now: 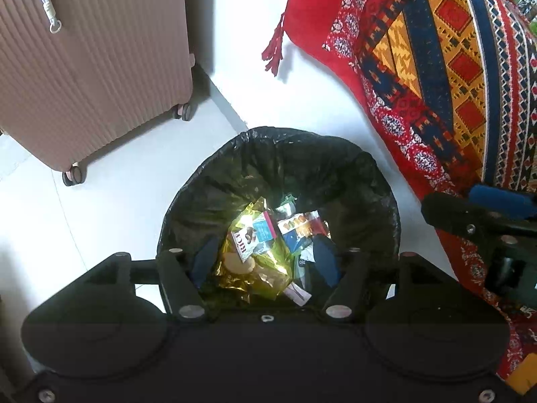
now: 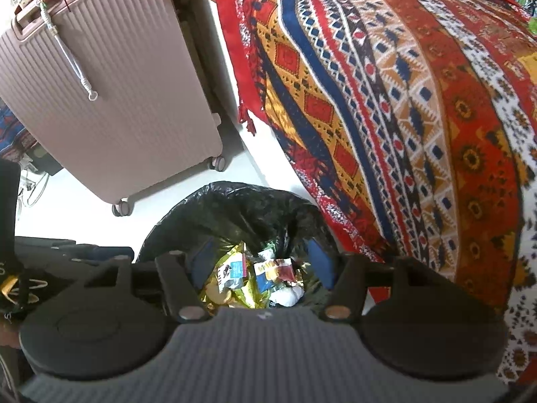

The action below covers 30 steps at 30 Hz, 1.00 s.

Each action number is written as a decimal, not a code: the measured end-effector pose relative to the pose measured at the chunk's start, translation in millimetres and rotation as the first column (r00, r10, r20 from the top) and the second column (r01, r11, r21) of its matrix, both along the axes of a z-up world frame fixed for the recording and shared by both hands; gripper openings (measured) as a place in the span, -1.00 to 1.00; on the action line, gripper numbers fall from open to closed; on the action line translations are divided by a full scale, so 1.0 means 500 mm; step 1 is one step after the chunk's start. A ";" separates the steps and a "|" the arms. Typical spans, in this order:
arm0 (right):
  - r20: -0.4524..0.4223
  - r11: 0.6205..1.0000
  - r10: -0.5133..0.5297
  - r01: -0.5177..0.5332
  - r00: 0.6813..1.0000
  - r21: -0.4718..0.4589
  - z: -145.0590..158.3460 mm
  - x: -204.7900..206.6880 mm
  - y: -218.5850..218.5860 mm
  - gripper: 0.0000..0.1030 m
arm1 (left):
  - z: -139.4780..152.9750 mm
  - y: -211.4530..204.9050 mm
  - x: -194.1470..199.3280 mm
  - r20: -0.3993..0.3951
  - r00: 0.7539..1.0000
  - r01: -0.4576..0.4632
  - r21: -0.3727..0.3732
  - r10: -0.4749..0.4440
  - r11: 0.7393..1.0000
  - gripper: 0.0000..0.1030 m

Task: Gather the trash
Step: 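Move both tools back over the remaining trash on the rug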

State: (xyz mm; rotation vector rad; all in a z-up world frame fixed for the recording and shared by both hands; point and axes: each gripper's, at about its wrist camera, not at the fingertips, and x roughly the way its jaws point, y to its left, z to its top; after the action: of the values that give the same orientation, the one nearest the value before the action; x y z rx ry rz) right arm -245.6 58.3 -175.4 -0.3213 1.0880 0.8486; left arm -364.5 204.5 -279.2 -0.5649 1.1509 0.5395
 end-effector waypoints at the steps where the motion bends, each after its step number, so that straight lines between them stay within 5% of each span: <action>1: 0.002 1.000 -0.005 0.005 1.000 0.000 0.001 0.001 -0.002 0.41 | 0.004 0.000 0.000 0.002 1.000 0.000 0.002 0.000 1.000 0.21; 30: 0.033 0.993 -0.117 0.116 0.993 0.025 0.075 0.025 -0.071 0.45 | 0.116 -0.037 0.037 0.071 0.994 0.082 0.076 -0.087 0.994 0.32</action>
State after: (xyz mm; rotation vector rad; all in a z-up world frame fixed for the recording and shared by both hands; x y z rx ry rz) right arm -233.2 23.0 -138.0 -0.2499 1.0539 0.7483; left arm -346.2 185.9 -221.4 -0.4676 1.0751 0.4818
